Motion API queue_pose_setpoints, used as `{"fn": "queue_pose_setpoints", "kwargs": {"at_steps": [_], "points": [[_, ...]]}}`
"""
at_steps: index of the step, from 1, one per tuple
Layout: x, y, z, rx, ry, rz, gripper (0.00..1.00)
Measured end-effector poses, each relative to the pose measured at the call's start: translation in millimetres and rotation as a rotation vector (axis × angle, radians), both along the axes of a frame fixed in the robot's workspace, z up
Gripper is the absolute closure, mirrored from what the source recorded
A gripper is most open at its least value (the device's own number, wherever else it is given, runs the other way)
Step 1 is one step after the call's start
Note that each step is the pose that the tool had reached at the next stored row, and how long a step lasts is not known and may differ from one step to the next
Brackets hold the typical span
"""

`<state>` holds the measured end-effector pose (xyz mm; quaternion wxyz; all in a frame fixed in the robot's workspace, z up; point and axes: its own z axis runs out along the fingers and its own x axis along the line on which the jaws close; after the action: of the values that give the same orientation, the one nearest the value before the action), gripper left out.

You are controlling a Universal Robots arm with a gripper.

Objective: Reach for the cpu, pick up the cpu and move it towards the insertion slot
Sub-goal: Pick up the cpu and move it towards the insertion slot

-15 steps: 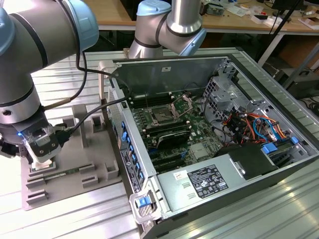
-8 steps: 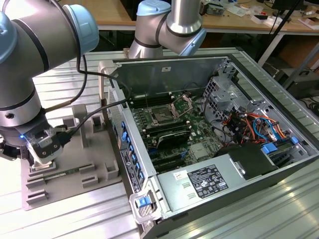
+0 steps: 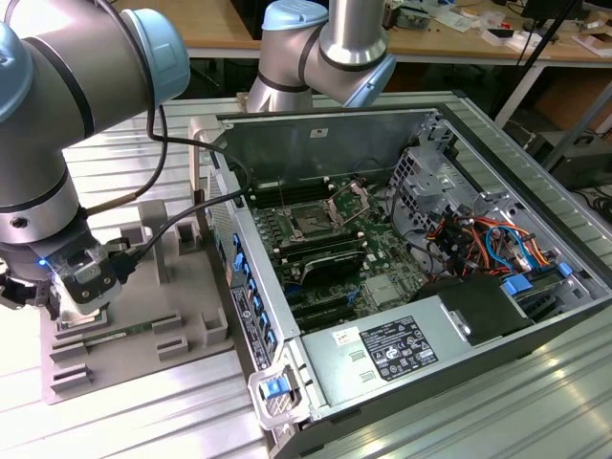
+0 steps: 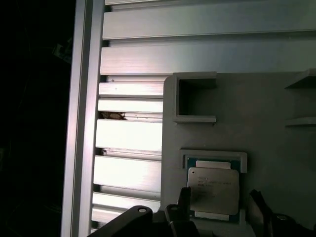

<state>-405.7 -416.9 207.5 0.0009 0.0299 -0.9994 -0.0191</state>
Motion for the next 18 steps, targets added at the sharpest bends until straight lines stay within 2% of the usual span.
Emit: {"fn": "queue_pose_setpoints", "kwargs": {"at_steps": [2,7,8,12,18], "points": [[0.0,0.0,0.0,0.0,0.0,0.0,0.38],[0.0,0.0,-0.1,0.0,-0.0001,0.0,0.37],[0.0,0.0,-0.2,0.0,-0.0001,0.0,0.31],[0.0,0.0,-1.5,0.0003,-0.0005,0.0,0.31],[-0.6,0.3,-10.7,0.0,0.0,0.0,0.31]]}}
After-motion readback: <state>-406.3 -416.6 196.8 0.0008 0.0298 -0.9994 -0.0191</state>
